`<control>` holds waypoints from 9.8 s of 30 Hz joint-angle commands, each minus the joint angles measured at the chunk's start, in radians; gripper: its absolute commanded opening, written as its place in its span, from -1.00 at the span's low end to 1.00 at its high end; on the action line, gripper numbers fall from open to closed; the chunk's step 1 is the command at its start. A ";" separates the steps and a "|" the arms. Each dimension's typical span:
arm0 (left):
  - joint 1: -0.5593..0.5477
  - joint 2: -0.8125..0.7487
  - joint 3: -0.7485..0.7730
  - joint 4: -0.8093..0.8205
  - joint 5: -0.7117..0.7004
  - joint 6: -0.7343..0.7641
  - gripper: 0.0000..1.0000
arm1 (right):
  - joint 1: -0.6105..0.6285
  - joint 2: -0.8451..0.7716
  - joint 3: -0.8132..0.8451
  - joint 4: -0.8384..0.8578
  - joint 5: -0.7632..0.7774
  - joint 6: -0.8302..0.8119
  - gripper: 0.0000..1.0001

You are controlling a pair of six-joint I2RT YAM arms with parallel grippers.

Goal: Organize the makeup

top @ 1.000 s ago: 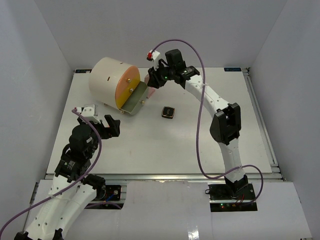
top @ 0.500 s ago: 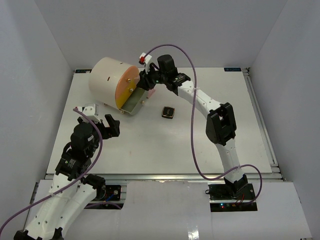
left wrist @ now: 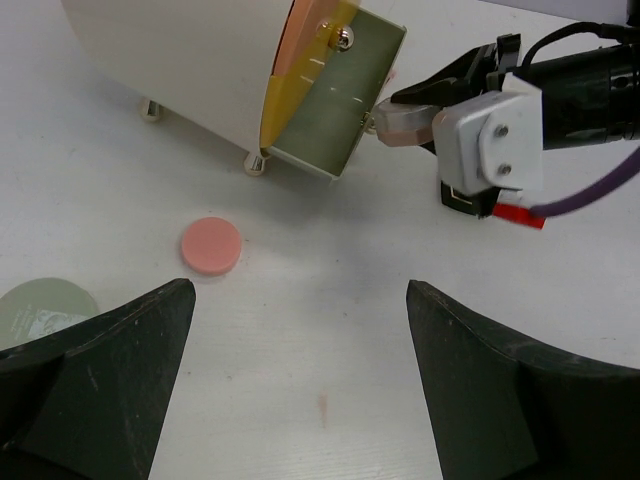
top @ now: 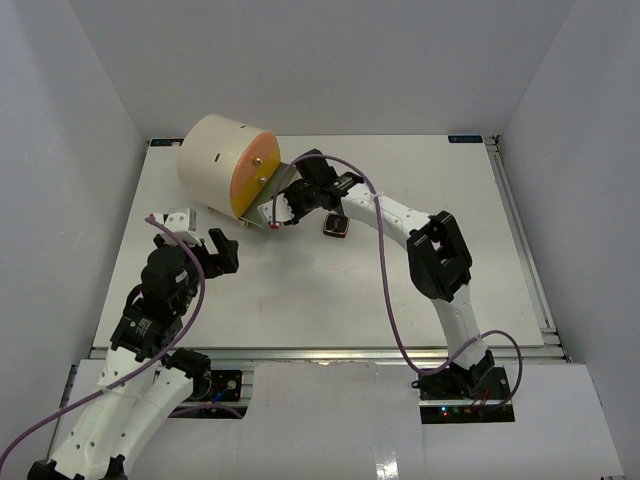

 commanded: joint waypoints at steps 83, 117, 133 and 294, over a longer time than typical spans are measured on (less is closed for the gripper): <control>0.611 0.987 0.253 -0.217 -0.092 -0.480 0.96 | -0.291 -0.698 -0.662 0.044 -0.674 1.022 0.91; 0.659 0.962 0.147 -0.152 0.061 -0.429 0.77 | -0.331 -0.716 -0.675 0.044 -0.717 1.020 0.92; 0.659 1.084 0.151 -0.205 0.048 -0.474 0.78 | -0.339 -0.718 -0.676 0.044 -0.724 1.022 0.92; -0.272 1.415 0.830 -0.130 -0.939 0.155 0.96 | -0.518 -0.716 -0.701 0.044 -0.799 1.031 0.95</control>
